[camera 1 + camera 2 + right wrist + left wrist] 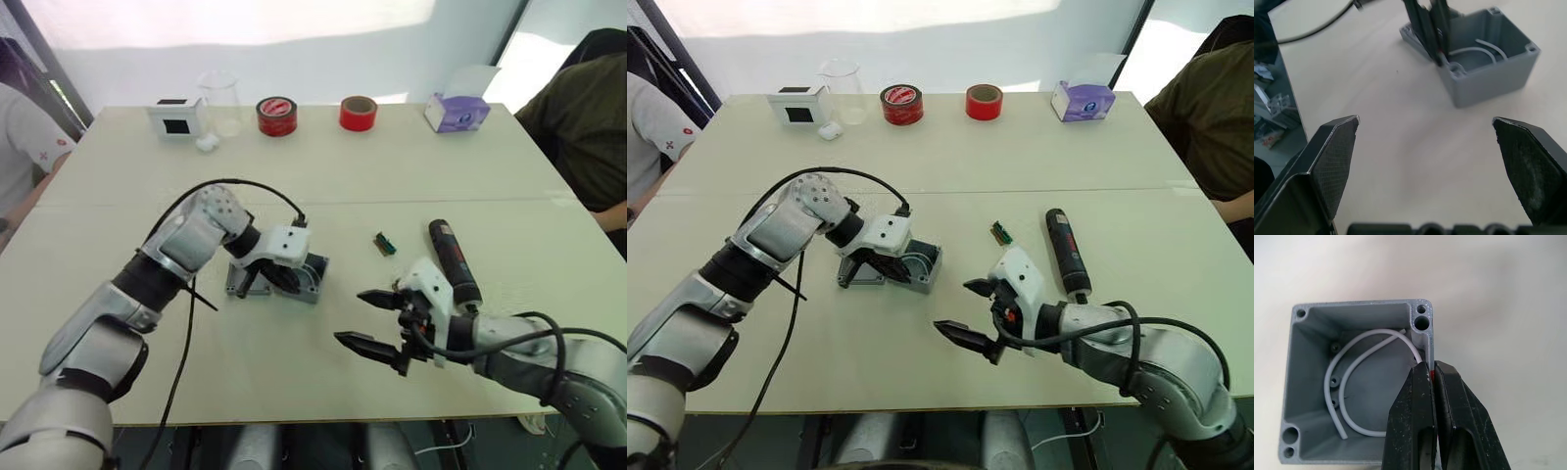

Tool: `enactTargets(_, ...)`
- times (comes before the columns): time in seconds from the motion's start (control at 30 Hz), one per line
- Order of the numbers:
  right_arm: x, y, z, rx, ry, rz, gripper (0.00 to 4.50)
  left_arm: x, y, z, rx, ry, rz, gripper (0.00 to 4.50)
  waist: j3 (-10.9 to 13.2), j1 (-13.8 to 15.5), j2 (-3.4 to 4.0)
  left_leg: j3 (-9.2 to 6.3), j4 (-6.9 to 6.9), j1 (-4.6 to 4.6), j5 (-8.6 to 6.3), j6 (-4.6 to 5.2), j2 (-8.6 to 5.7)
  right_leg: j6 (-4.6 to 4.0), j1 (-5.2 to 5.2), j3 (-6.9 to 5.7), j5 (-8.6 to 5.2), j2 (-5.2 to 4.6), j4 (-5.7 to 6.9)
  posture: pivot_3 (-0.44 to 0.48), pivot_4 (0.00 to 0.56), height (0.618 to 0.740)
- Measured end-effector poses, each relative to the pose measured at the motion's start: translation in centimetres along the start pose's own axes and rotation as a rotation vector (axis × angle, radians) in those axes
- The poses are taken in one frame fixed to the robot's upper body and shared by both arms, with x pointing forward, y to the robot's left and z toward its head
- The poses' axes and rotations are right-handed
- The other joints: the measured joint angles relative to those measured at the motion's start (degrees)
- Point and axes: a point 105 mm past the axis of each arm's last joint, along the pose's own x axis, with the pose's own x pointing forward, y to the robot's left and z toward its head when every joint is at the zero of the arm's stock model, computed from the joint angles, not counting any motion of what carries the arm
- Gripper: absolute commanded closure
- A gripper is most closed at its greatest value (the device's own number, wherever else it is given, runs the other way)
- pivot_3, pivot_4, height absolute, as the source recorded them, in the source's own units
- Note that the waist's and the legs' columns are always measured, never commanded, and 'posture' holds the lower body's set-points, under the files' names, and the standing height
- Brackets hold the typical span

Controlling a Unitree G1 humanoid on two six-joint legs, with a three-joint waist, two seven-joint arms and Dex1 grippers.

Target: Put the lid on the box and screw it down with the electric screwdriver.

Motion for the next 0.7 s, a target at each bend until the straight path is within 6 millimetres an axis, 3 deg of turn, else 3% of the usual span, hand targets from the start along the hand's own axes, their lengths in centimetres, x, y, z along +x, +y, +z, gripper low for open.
enactTargets(0.17, -0.7, 0.3, 0.0, -0.005, 0.007, 0.002, 0.0, -0.9, 0.7, 1.3, 0.125, 0.018, -0.036, 4.46, 0.0, 0.0, 0.0, 0.0, 0.0, 0.0, 0.0, 0.0, 0.01, 0.0, 0.0, 0.0, 0.0, 0.01, 0.02, 0.0, 0.15, 0.74)
enactTargets(0.43, -1.0, 0.6, 0.2, 0.001, -0.002, -0.029, 0.0, 1.2, 1.3, -0.1, 0.202, 0.049, -0.129, 4.46, 0.0, 0.1, -0.01, -0.09, 0.27, -0.18, -0.05, 0.09, 0.01, 0.02, -0.02, -0.08, 0.01, 0.03, 0.07, 0.0, 0.15, 0.74)
enactTargets(0.53, -1.0, 0.7, 0.1, 0.013, 0.001, -0.04, 0.0, 1.2, 2.0, 0.3, 0.228, 0.053, -0.127, 3.73, 0.0, 0.1, -0.01, -0.15, 0.68, -0.41, -0.16, 0.28, 0.04, 0.03, -0.09, -0.11, 0.0, 0.08, 0.22, 0.0, 0.15, 0.74)
enactTargets(0.7, -1.0, 0.8, 0.4, 0.011, 0.008, -0.04, 0.0, 0.9, 2.1, 0.8, 0.235, 0.027, -0.134, 1.84, 0.0, 0.0, -0.01, -0.14, 0.76, -0.42, -0.18, 0.31, 0.01, 0.04, -0.11, -0.09, 0.0, 0.03, 0.29, 0.0, 0.15, 0.74)
